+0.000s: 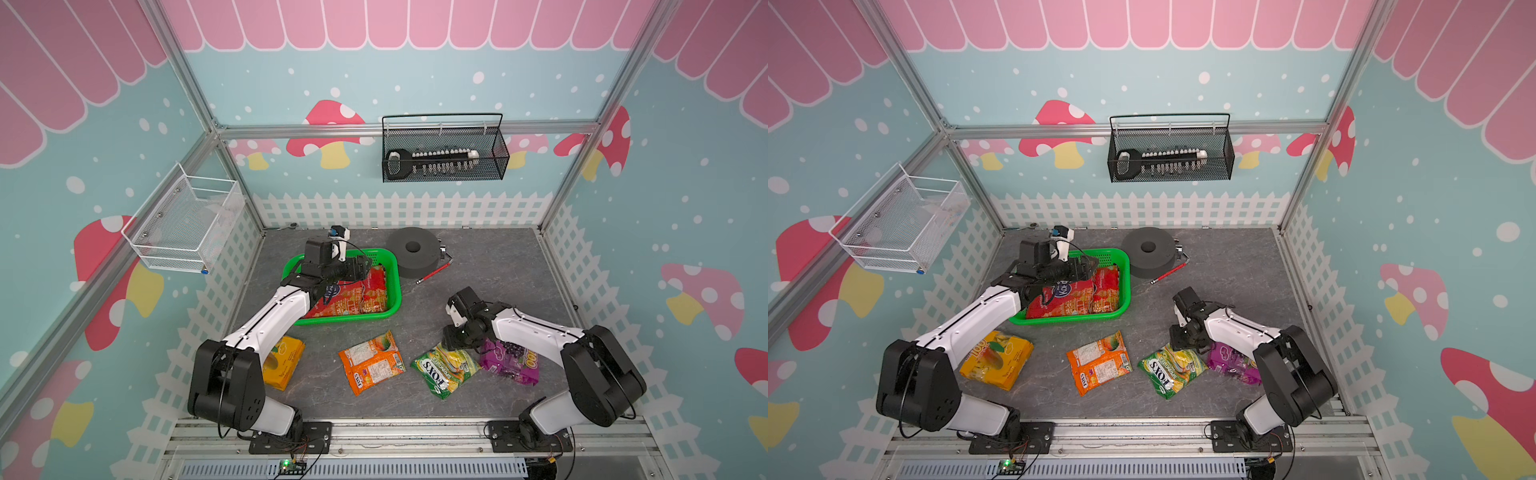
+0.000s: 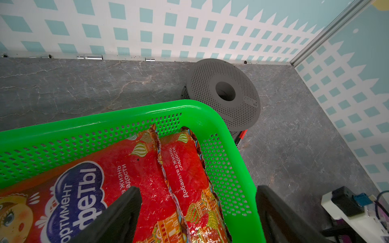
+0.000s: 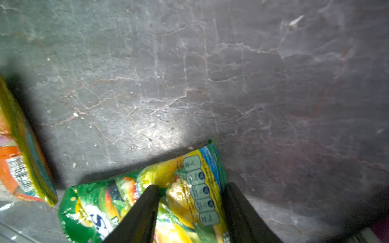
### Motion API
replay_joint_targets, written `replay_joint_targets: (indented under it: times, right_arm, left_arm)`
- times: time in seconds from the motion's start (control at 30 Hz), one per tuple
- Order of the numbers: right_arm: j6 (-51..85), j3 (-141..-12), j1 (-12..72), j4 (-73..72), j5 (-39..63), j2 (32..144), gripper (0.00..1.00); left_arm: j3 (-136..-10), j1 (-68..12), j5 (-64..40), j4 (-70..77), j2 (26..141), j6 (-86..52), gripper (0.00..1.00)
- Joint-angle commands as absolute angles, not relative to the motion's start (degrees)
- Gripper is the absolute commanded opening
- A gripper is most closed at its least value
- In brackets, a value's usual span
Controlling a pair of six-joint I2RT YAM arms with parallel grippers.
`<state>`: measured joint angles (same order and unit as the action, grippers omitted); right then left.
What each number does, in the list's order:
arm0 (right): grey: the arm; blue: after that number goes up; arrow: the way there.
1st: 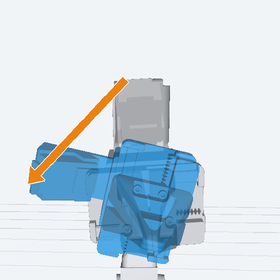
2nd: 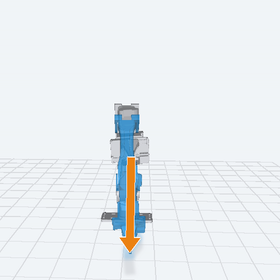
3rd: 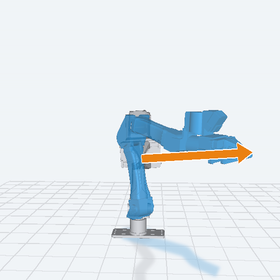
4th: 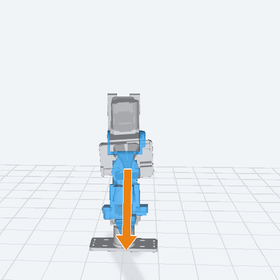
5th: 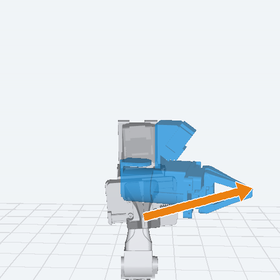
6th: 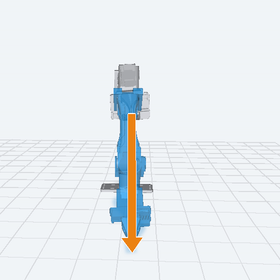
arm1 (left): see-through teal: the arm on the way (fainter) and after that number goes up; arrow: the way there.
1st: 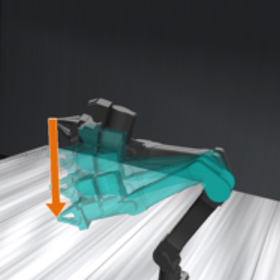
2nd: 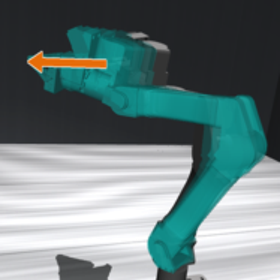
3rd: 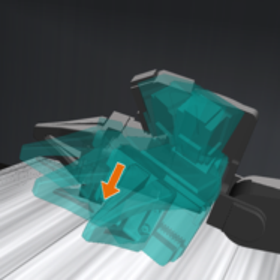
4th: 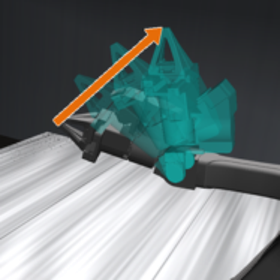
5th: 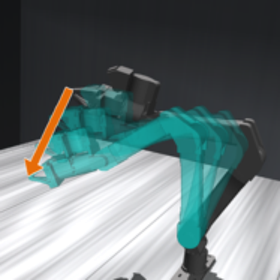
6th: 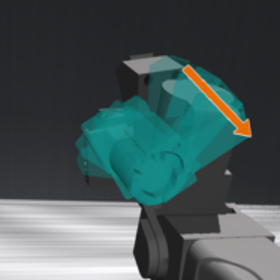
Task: Put the candies in the basket
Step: Pick up the candy at the center of the board.
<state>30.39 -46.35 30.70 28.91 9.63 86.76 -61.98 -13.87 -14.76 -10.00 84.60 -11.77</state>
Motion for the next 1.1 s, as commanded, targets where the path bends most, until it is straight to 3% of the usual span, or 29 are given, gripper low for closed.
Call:
replay_joint_targets:
  times: [0.0, 0.23, 0.47, 0.83, 1.07]
  right_arm:
    - [29.5, -45.7, 30.7, 29.6, 11.5, 87.2, 0.45]
    - [32.0, -45.6, 30.4, 29.6, 10.0, 85.7, 0.26]
    - [31.7, -47.8, 30.1, 28.8, 12.3, 81.7, 0.01]
    - [28.4, -52.0, 30.2, 22.6, 25.1, 74.5, 0.0]
    - [32.3, -63.0, 30.2, 21.6, 36.9, 76.3, 0.0]
  left_arm:
    - [-61.3, -14.0, -14.5, -9.0, 85.1, -11.7, 0.89]
    - [-61.3, -14.0, -14.7, -9.0, 85.3, -11.8, 0.89]
    - [-61.3, -14.0, -14.7, -9.0, 85.2, -12.0, 0.89]
    - [-61.4, -13.8, -13.1, -9.5, 82.4, -11.7, 0.9]
    - [-60.8, -11.9, -10.3, -9.7, 79.4, -13.8, 0.92]
